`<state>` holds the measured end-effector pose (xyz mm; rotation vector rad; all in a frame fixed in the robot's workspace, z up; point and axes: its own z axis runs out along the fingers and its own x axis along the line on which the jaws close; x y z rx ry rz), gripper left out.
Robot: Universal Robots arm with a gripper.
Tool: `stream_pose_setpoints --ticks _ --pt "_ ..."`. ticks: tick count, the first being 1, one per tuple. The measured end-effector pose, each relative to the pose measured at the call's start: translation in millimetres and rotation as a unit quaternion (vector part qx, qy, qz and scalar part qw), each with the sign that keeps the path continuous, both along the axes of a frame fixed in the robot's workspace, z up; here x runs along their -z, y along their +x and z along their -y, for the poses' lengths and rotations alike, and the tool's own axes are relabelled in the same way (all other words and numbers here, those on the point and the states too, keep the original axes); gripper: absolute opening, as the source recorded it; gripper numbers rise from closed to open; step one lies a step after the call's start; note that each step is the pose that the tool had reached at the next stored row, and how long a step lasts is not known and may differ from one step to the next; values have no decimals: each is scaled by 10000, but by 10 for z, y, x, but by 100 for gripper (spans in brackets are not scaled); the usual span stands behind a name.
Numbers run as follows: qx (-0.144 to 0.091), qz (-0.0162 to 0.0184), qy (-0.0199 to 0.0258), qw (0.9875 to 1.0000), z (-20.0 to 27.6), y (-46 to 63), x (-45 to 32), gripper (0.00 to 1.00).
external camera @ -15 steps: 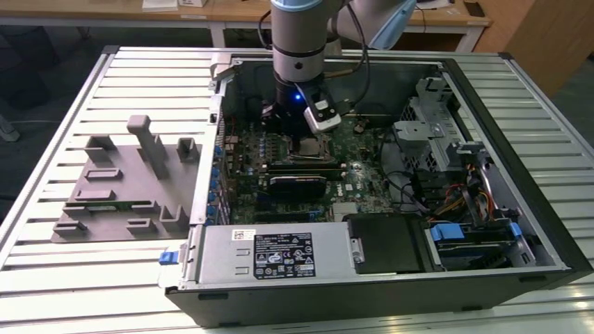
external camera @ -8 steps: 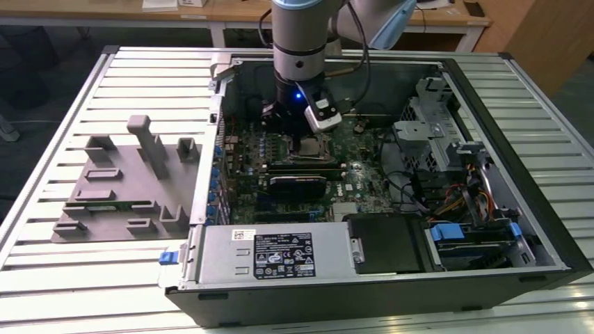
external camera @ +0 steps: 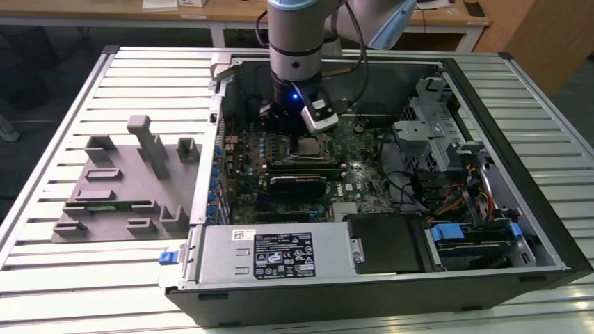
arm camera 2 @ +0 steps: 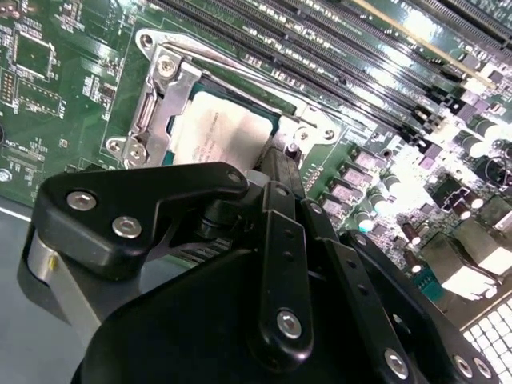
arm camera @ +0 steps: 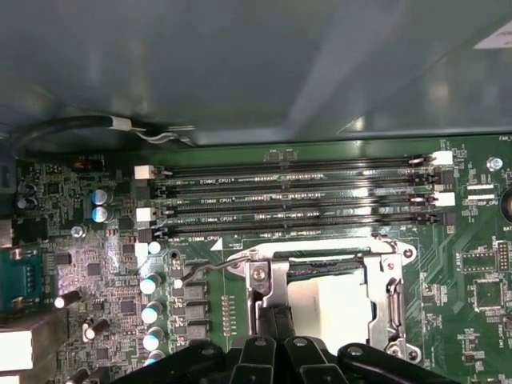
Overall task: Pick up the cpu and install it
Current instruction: 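Close the cpu cover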
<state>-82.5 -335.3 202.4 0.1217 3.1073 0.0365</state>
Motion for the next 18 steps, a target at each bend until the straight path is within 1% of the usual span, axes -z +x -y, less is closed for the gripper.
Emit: stream_pose_setpoints --ticks 4,18 --pt "-26 0 14 10000 0 -2 18 11" --pt "-96 0 14 10000 0 13 34 11"
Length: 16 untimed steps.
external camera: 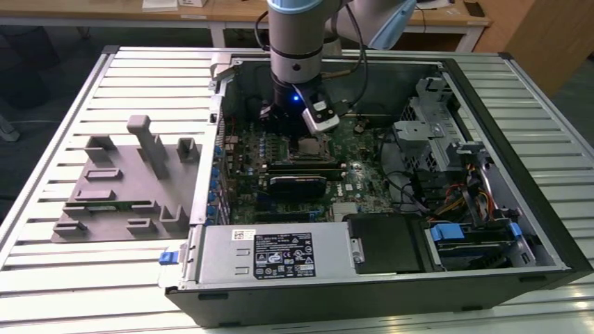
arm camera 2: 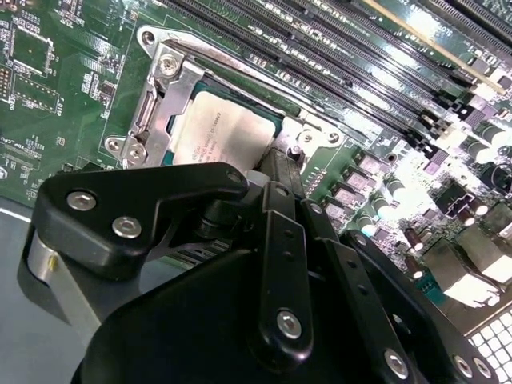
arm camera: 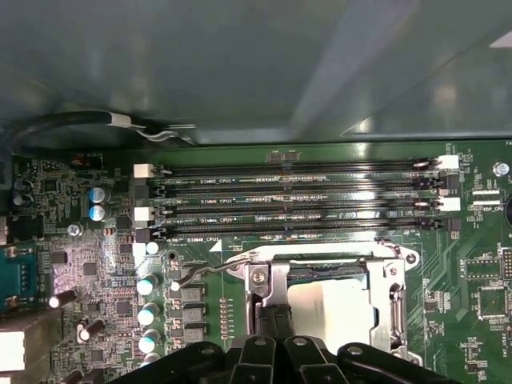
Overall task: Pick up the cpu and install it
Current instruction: 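Close the cpu cover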
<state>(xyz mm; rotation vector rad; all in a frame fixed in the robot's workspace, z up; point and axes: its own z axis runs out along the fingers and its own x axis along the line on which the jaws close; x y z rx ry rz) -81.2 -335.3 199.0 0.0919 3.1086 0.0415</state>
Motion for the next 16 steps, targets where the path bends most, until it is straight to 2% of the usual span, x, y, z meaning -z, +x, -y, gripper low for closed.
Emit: stream_pose_setpoints --ticks 16 --pt "-35 -2 34 10000 0 51 -13 11"
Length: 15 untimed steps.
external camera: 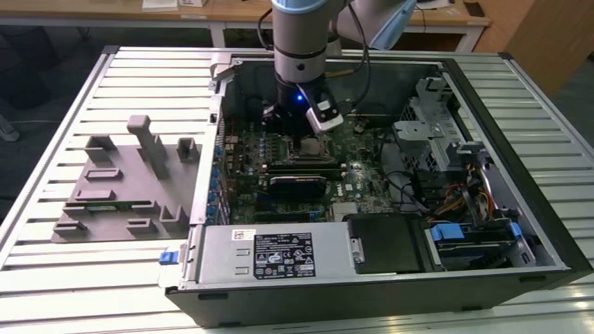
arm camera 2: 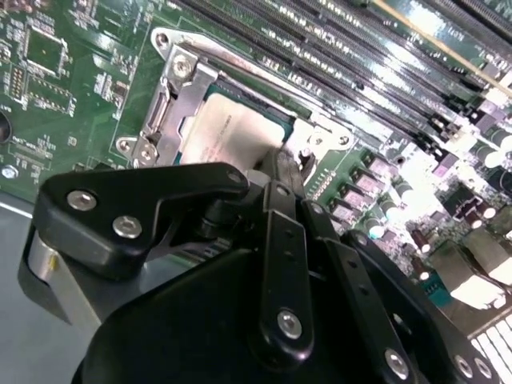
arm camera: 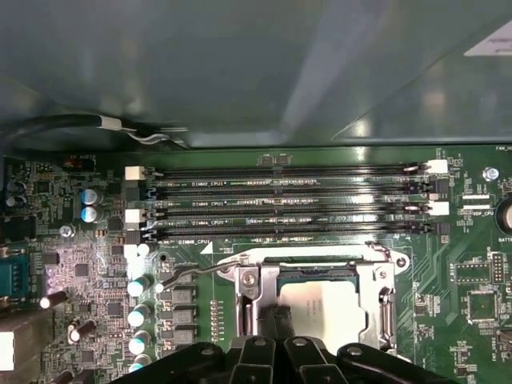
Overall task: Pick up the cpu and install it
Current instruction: 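Close the cpu cover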
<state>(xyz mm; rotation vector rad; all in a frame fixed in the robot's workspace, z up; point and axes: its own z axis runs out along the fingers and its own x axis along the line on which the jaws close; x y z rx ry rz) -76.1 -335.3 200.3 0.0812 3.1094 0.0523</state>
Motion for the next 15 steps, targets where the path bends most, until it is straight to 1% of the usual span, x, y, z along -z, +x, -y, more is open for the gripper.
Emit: stream_pose_setpoints --ticks 2,6,15 --pt "0 0 0 10000 0 0 -15 11" --pt "0 0 0 10000 0 0 -74 11" --pt "0 0 0 10000 0 0 -255 11"
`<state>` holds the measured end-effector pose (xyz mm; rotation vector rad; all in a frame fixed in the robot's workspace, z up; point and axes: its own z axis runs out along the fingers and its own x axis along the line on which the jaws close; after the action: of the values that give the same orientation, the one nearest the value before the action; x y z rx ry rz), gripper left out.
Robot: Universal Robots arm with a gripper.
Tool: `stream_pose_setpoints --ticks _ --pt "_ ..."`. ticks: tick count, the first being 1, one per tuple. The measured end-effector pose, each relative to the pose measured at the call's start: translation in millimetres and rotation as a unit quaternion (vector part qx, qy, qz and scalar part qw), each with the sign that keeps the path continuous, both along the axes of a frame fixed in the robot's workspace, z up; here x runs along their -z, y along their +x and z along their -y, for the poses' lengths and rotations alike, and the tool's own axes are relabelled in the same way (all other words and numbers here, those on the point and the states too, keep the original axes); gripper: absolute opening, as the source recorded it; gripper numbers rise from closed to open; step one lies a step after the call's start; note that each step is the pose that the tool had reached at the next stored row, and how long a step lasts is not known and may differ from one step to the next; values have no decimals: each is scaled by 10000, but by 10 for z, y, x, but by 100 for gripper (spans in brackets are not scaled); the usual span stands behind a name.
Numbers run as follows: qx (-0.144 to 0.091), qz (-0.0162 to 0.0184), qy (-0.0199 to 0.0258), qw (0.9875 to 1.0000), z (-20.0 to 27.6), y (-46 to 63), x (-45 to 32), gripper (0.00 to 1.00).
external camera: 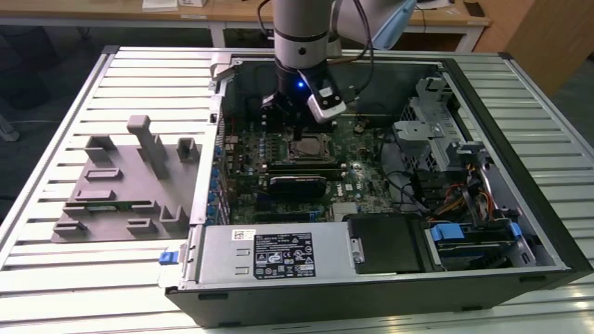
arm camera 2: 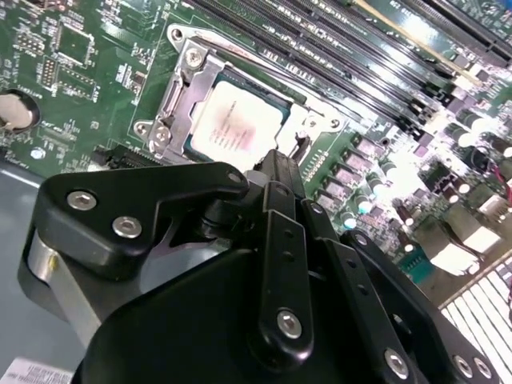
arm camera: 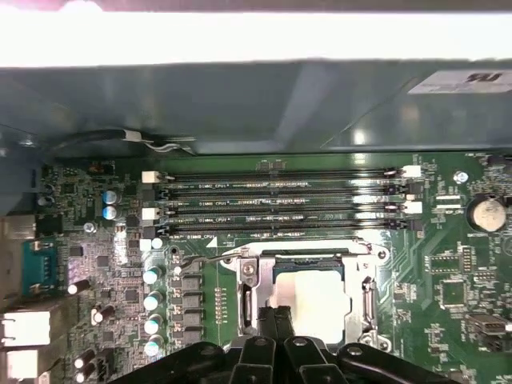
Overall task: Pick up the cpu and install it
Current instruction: 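Close the cpu cover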
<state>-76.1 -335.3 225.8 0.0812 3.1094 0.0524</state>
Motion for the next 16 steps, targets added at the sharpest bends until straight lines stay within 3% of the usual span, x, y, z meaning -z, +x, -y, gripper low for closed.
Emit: stream_pose_setpoints --ticks 5,11,16 --pt "0 0 -1 10000 0 0 -68 11" --pt "-1 -1 -1 10000 0 6 -73 11" --pt "0 -5 -1 10000 0 119 -72 11"
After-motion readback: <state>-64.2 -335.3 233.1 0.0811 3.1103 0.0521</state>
